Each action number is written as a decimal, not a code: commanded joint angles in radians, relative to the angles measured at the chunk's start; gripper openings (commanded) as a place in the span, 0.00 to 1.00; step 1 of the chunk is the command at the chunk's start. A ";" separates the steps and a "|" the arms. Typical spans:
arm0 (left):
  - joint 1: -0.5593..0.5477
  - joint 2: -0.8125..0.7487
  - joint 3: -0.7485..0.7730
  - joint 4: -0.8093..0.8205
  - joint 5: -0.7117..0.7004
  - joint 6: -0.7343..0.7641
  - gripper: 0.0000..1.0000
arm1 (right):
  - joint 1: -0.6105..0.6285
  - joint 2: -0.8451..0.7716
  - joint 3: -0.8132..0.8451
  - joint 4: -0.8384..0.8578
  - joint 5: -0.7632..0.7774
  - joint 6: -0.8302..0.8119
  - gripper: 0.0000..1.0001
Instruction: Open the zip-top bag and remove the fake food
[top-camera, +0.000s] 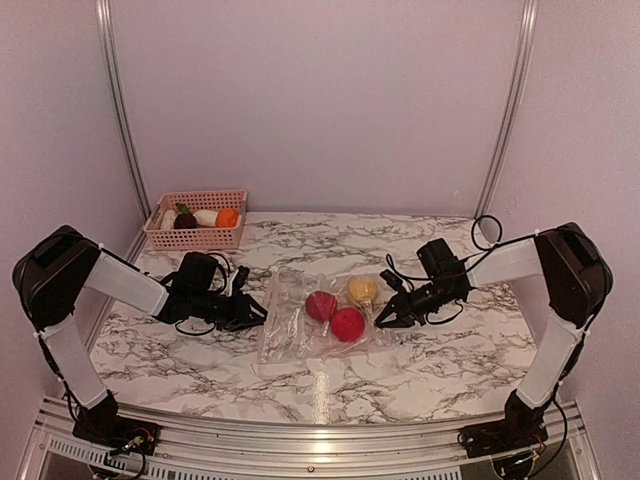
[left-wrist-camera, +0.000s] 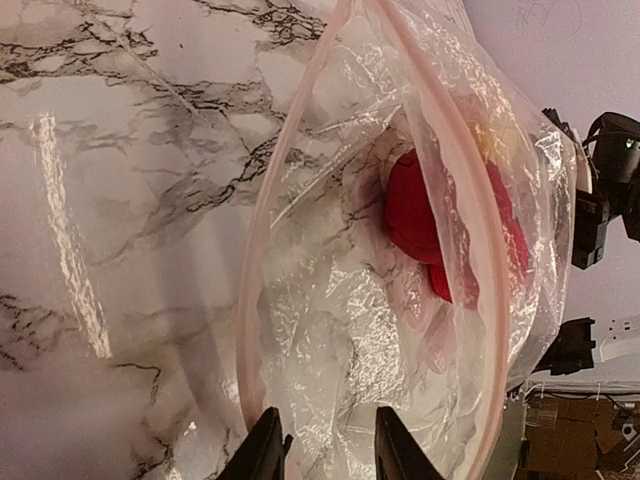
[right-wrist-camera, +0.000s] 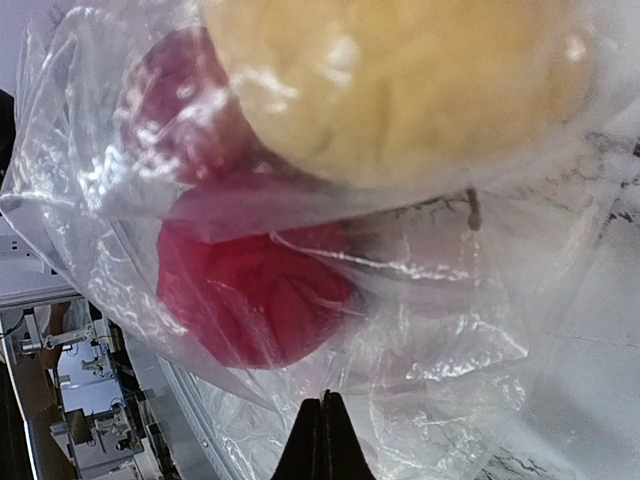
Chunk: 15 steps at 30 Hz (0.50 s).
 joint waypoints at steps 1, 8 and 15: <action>-0.017 0.106 0.113 0.081 0.025 -0.014 0.31 | 0.011 -0.027 -0.004 -0.013 0.000 -0.019 0.00; -0.070 0.255 0.275 0.156 0.070 -0.035 0.37 | 0.018 0.030 0.040 -0.074 -0.008 -0.073 0.00; -0.105 0.335 0.375 0.172 0.094 -0.047 0.61 | 0.033 0.107 0.115 -0.115 -0.066 -0.103 0.00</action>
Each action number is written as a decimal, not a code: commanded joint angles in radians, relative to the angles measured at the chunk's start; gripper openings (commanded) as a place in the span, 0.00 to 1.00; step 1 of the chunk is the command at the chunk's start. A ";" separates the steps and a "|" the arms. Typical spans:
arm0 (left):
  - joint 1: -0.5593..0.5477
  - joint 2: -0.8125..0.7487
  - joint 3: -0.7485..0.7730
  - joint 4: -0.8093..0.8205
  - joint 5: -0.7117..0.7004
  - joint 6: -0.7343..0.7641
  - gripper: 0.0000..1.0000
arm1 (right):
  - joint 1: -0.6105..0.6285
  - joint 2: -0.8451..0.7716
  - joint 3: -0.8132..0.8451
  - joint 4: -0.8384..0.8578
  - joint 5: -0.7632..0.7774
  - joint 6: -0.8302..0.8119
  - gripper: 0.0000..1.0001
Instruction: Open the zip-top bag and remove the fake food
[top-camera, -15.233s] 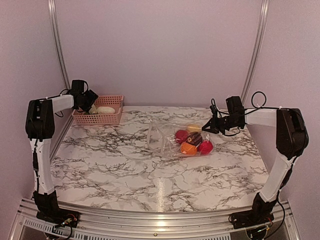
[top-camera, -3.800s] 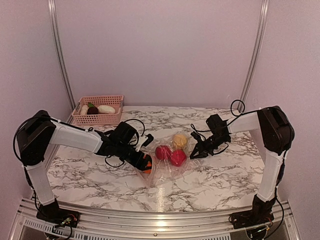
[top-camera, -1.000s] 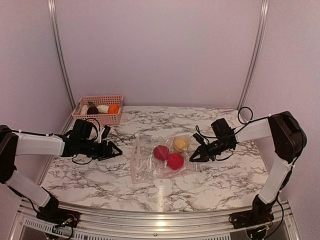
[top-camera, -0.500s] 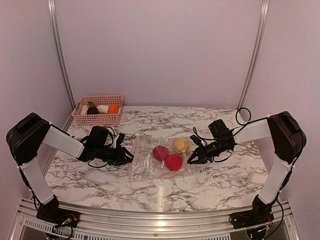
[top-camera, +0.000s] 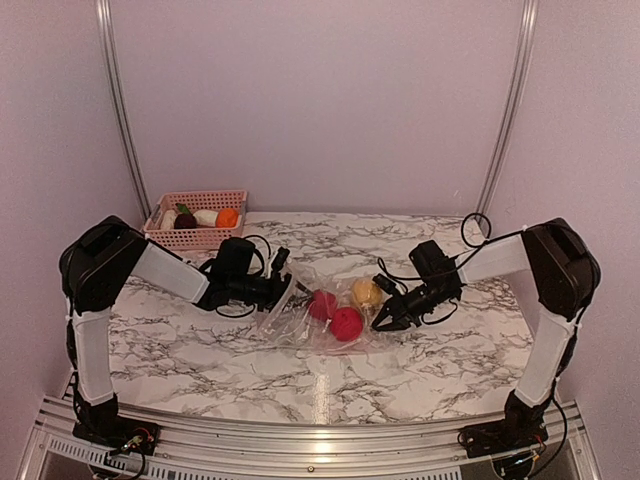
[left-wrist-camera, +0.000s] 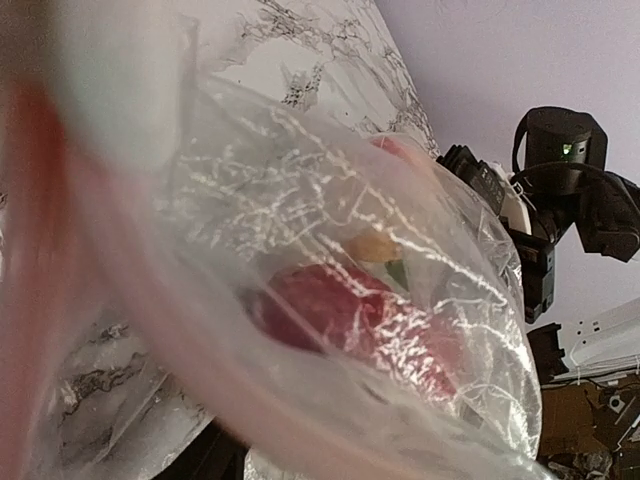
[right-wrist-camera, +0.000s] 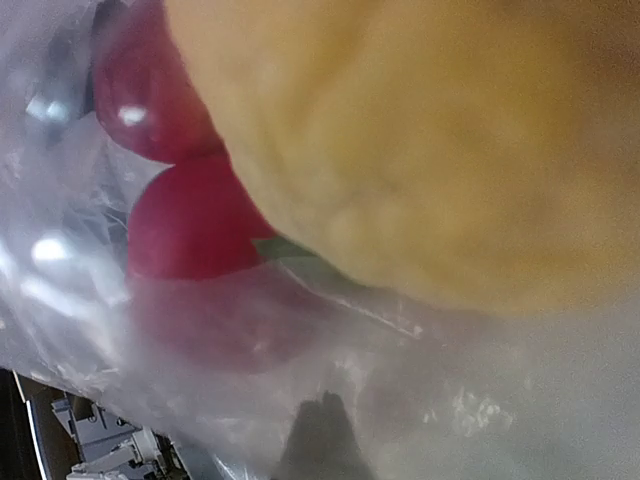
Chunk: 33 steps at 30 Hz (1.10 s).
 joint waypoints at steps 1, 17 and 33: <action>-0.021 0.047 0.052 0.029 0.029 -0.004 0.64 | 0.019 0.048 0.064 -0.034 -0.051 -0.034 0.00; -0.086 0.151 0.367 -0.464 -0.228 0.225 0.91 | 0.020 0.107 0.120 -0.062 -0.102 -0.055 0.00; -0.024 -0.011 0.179 -0.512 -0.243 0.289 0.66 | 0.011 0.066 0.062 -0.005 -0.067 -0.019 0.00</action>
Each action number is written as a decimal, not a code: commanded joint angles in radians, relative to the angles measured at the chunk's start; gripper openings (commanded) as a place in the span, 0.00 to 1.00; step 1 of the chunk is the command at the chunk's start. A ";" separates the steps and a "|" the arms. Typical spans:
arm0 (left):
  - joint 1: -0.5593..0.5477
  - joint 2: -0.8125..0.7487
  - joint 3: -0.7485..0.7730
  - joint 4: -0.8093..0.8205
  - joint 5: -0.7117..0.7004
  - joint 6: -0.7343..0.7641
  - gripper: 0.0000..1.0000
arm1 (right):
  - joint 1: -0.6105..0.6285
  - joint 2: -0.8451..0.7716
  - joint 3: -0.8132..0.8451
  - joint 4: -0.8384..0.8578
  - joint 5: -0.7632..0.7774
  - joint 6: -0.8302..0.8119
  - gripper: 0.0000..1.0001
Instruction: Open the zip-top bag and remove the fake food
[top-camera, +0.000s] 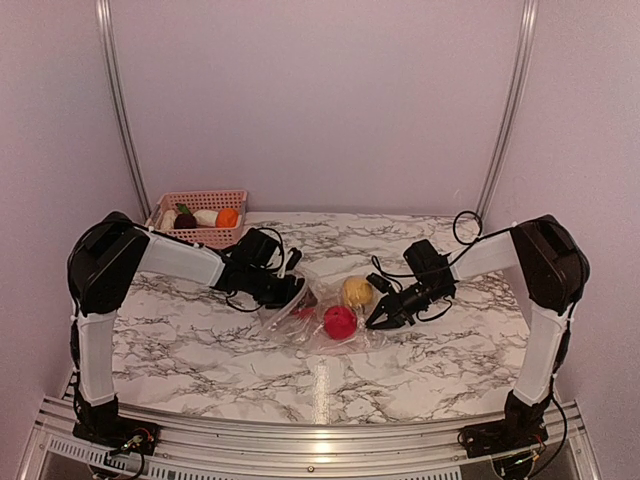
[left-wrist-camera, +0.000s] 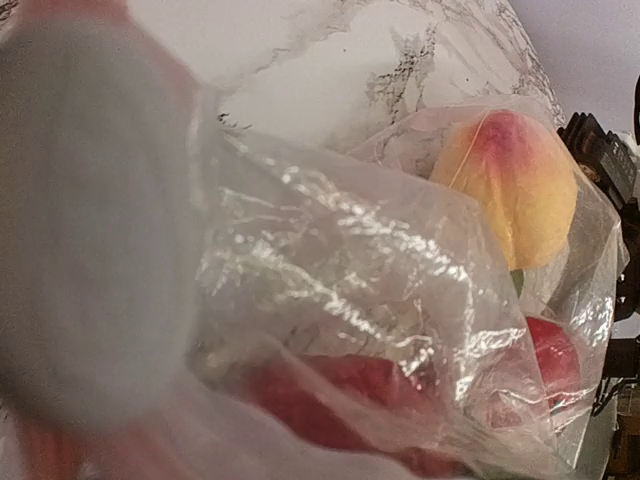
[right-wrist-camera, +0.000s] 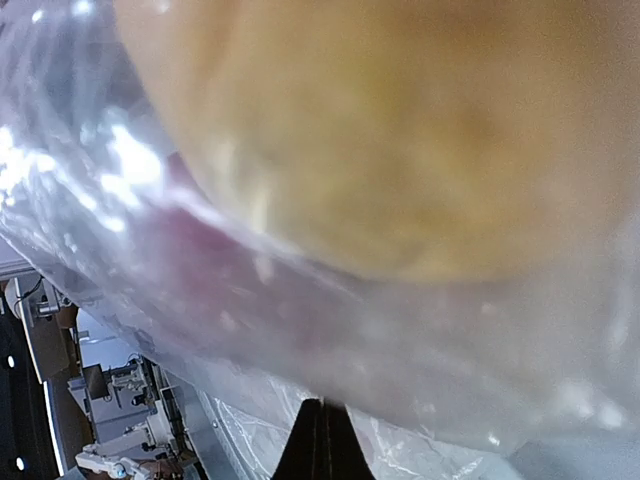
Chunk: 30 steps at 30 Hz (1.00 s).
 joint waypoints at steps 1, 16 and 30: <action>0.043 -0.086 -0.102 -0.012 0.024 0.021 0.66 | 0.005 -0.024 -0.025 0.034 0.014 0.020 0.00; 0.142 -0.217 -0.219 -0.096 0.117 0.130 0.79 | -0.006 -0.037 -0.054 0.067 0.022 0.038 0.00; 0.207 -0.375 -0.254 -0.152 0.130 0.160 0.64 | -0.006 -0.044 -0.052 0.098 0.011 0.060 0.00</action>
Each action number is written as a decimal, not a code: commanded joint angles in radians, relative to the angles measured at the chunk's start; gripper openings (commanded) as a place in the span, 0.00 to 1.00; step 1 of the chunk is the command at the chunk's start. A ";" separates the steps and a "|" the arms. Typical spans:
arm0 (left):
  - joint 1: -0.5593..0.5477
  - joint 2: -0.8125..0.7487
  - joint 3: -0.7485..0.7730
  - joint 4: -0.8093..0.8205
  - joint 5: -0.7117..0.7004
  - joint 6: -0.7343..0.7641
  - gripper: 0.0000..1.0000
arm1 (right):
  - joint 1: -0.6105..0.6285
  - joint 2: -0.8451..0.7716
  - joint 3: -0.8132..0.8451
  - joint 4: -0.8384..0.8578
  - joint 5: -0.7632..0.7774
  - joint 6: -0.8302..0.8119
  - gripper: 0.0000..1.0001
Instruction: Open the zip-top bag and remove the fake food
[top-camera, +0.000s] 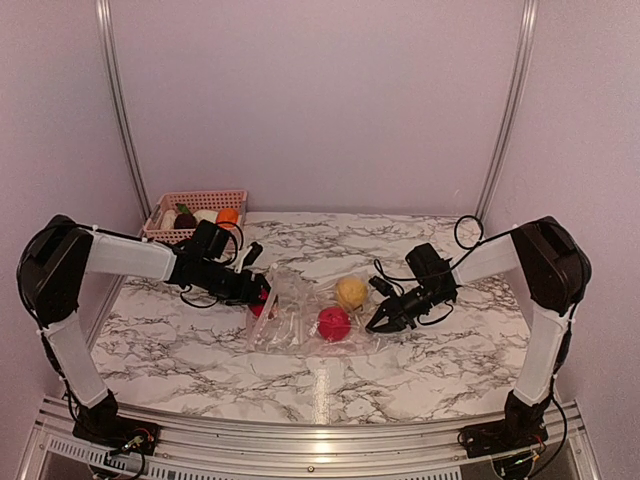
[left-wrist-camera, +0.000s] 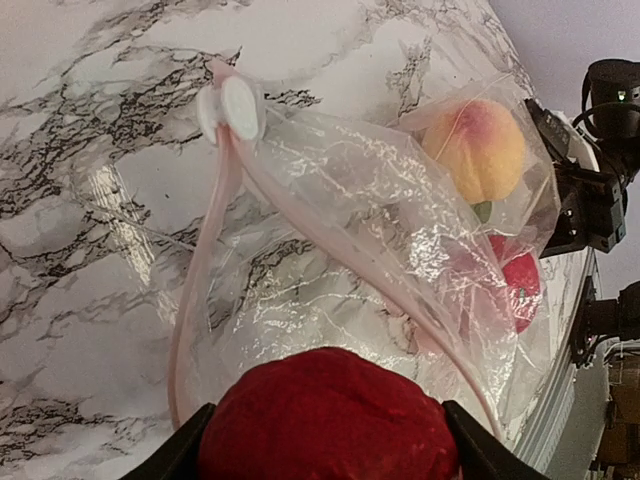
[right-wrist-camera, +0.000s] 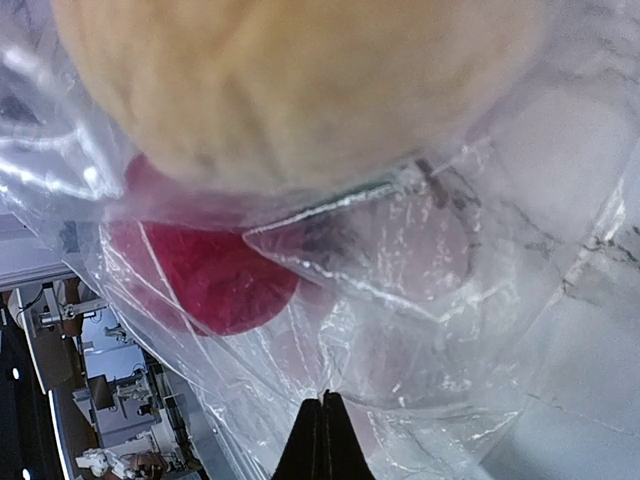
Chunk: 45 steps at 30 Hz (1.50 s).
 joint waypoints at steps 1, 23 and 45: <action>0.060 -0.110 0.005 -0.086 0.014 0.032 0.64 | -0.003 -0.033 0.001 0.036 0.003 0.014 0.00; 0.417 0.141 0.612 -0.203 -0.254 -0.072 0.65 | -0.005 -0.080 0.040 0.037 0.031 0.027 0.00; 0.470 0.475 0.949 -0.316 -0.389 -0.042 0.95 | -0.005 -0.102 0.052 0.005 0.084 0.031 0.00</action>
